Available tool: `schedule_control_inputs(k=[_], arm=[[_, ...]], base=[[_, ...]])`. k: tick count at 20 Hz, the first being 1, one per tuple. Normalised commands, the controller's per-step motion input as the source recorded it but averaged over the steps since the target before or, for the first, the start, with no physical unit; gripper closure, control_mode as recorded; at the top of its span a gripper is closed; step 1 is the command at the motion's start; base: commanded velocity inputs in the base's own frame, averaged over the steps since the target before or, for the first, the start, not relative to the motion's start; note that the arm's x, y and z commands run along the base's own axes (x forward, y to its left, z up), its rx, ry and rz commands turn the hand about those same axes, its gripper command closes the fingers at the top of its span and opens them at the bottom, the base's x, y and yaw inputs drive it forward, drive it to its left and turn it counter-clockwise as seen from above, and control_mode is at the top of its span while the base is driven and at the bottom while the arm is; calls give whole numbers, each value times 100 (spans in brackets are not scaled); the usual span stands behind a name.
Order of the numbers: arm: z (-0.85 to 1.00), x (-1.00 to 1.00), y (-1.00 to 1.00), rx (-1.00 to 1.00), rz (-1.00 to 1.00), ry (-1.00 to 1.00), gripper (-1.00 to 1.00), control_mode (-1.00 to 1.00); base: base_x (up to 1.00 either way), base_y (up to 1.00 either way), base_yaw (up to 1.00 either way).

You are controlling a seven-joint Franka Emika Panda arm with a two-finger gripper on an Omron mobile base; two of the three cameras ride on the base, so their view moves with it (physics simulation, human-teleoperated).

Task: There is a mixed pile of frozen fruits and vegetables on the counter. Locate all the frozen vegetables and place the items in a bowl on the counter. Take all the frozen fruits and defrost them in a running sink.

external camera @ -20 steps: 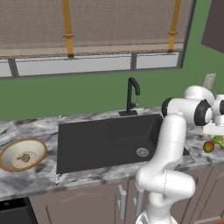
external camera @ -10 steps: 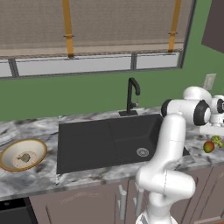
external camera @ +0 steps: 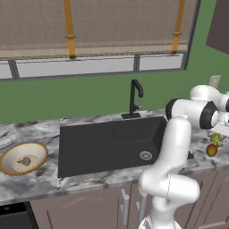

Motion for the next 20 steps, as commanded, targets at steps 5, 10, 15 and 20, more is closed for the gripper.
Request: schedule_control_inputs(k=[5,10,15,20], arm=[[70,0,92,-2,2,-23,100,-100],[66,2,93,-10,0,-15,100,-100],[49,0,90,-7,0,-3,100,-100],[35,-12,100,0,-7,0,100,-100]], base=[[0,0,0],[0,0,0],[0,0,0],[0,0,0]])
